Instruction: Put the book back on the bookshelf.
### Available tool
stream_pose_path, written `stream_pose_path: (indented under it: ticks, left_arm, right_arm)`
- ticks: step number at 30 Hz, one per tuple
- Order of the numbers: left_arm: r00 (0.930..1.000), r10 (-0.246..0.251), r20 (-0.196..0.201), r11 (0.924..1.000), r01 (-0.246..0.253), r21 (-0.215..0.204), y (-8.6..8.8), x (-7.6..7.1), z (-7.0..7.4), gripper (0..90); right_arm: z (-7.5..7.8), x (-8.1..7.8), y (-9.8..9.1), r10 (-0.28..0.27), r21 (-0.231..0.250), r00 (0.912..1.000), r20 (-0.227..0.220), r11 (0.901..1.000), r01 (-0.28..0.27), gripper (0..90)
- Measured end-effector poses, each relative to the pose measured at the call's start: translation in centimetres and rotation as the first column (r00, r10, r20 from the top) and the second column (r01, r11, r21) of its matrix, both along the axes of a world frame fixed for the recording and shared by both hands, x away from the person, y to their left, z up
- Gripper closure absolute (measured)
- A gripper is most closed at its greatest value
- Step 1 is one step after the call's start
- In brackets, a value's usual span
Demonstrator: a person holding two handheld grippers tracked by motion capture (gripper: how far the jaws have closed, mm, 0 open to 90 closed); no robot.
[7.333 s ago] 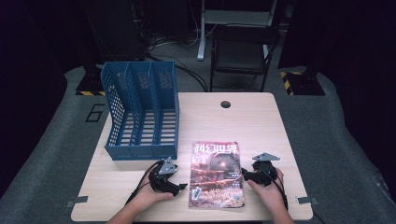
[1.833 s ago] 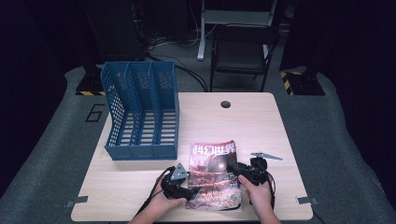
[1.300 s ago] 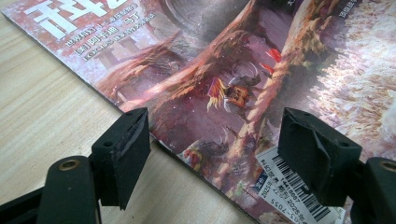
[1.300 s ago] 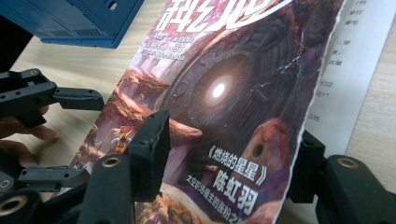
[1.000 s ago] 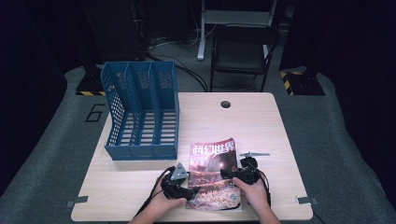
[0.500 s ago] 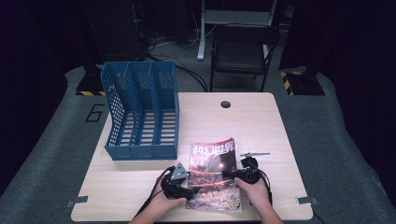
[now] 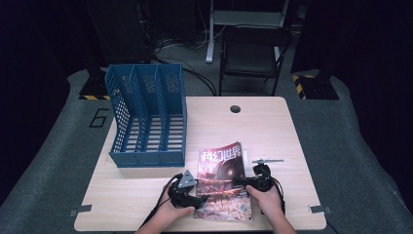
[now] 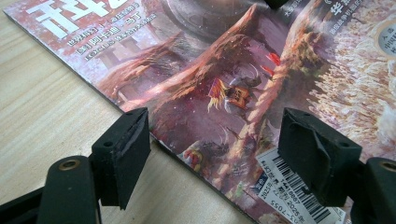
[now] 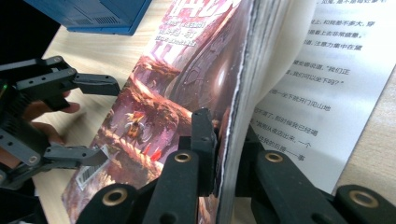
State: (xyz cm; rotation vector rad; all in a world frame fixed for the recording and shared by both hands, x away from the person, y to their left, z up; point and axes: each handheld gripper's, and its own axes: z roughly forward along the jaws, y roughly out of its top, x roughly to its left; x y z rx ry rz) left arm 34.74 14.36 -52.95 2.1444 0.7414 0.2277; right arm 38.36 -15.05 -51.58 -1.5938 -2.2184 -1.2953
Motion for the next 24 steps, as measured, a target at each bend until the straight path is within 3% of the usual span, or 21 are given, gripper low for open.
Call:
stream_pose_path:
  ticks: [11,19,21,24]
  left_arm:
    - [1.0,-0.005,-0.004,1.0,0.005,0.002,0.1,0.2,0.1,24.8]
    - [0.9991,-0.015,-0.039,0.9999,0.015,-0.001,0.3,0.7,0.3,24.9]
    - [0.9994,-0.007,-0.033,1.0,0.007,-0.001,0.3,0.8,0.3,25.0]
    - [0.9984,0.012,-0.055,0.9998,-0.013,-0.014,0.3,0.9,0.3,24.9]
  right_arm:
    - [0.4,-0.9,0.5,-0.016,-0.011,0.9971,0.075,0.9998,0.017,85.8]
    - [0.8,-1.6,0.9,-0.016,-0.028,0.988,0.154,0.9994,0.021,85.9]
    - [1.0,-1.8,1.0,-0.017,-0.031,0.9865,0.163,0.9993,0.022,86.1]
    - [1.3,-2.1,1.1,-0.013,-0.04,0.981,0.194,0.999,0.022,86.1]
